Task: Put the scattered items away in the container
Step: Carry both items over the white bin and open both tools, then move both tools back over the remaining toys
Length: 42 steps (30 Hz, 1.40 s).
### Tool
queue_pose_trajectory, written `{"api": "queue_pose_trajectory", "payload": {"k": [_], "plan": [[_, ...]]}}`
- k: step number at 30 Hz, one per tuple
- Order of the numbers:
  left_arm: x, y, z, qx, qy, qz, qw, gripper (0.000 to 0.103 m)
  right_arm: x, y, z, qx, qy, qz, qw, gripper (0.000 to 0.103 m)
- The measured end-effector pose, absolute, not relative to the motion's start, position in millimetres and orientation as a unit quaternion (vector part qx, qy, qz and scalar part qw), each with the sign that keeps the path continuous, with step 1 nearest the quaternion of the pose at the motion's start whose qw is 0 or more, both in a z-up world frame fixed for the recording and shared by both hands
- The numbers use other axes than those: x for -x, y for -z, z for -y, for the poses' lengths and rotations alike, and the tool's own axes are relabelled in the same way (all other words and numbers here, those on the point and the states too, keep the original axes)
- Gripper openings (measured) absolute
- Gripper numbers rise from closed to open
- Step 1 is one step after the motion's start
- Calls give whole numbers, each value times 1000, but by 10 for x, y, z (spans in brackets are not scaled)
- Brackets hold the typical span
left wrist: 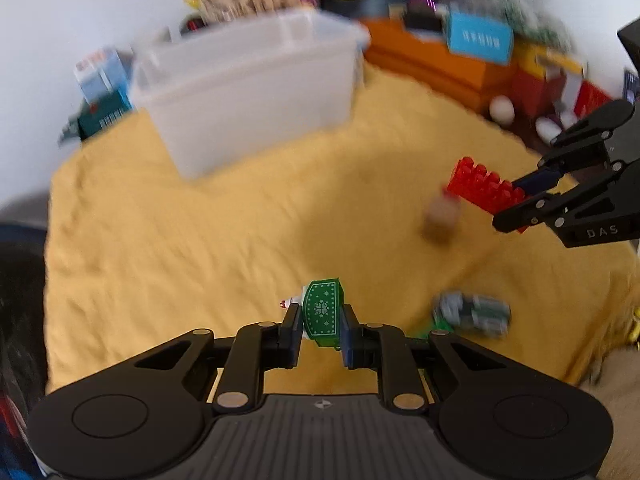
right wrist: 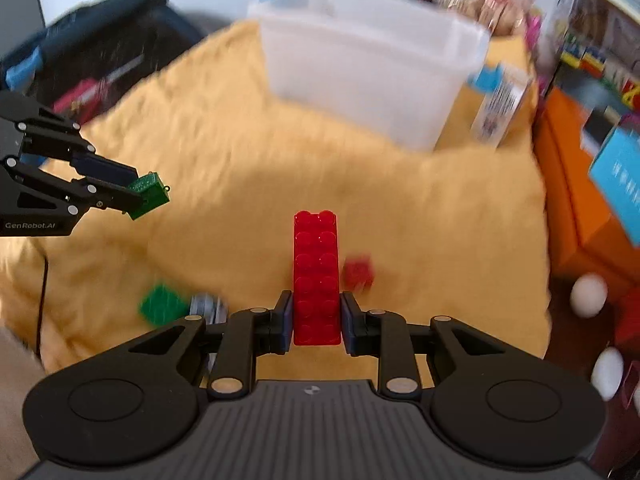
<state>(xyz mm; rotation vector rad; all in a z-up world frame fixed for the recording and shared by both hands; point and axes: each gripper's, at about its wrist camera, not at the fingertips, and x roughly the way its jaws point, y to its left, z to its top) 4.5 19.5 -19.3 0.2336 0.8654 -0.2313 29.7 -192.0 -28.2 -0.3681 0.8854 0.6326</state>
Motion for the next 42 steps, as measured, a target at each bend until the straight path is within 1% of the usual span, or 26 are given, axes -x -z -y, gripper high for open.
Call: {"api": "queue_pose_trajectory", "payload": {"k": [3, 8, 11, 14, 19, 21, 22, 23, 24, 26, 31, 34, 36, 39, 42], "plan": [[-316, -92, -279, -118, 97, -376, 914, 22, -568, 62, 1858, 158, -296, -382, 861, 27], [-961, -659, -388, -81, 80, -304, 946, 22, -1140, -411, 1649, 123, -273, -301, 905, 27], [-1408, -854, -393, -69, 65, -280, 955, 22, -1547, -586, 1520, 82, -246, -278, 925, 27], [-1853, -872, -401, -51, 51, -289, 955, 22, -1935, -610, 1413, 33, -227, -290, 929, 27], [-2464, -545, -428, -49, 16, -338, 940, 22, -2293, -399, 1165, 31, -209, -315, 925, 27], [-2623, -361, -472, -42, 5, -372, 927, 25, -2358, -274, 1119, 41, -197, -333, 921, 30], [-2662, -285, -493, -37, 2, -386, 922, 28, -2396, -188, 1095, 47, -193, -346, 917, 33], [-2663, -238, -519, -32, 2, -393, 919, 36, -2390, -151, 1102, 45, -191, -351, 915, 36], [-2648, -213, -545, -26, 2, -393, 919, 42, -2388, -132, 1114, 38, -193, -354, 915, 36], [-2572, -231, -580, -24, 6, -381, 924, 49, -2337, -135, 1154, 27, -199, -348, 916, 36], [-2248, -419, -605, -18, 11, -350, 936, 50, -2152, -255, 1222, 14, -211, -327, 921, 36], [-1947, -489, -605, -29, 21, -333, 942, 52, -1952, -284, 1307, 15, -229, -321, 919, 37], [-1656, -482, -566, -57, 25, -325, 944, 62, -1802, -282, 1388, 20, -246, -319, 915, 42], [-1211, -353, -487, -91, 41, -335, 937, 62, -1502, -243, 1530, 46, -267, -319, 908, 42], [-810, -138, -418, -86, 73, -375, 920, 62, -1220, -163, 1655, 64, -284, -337, 895, 42]]}}
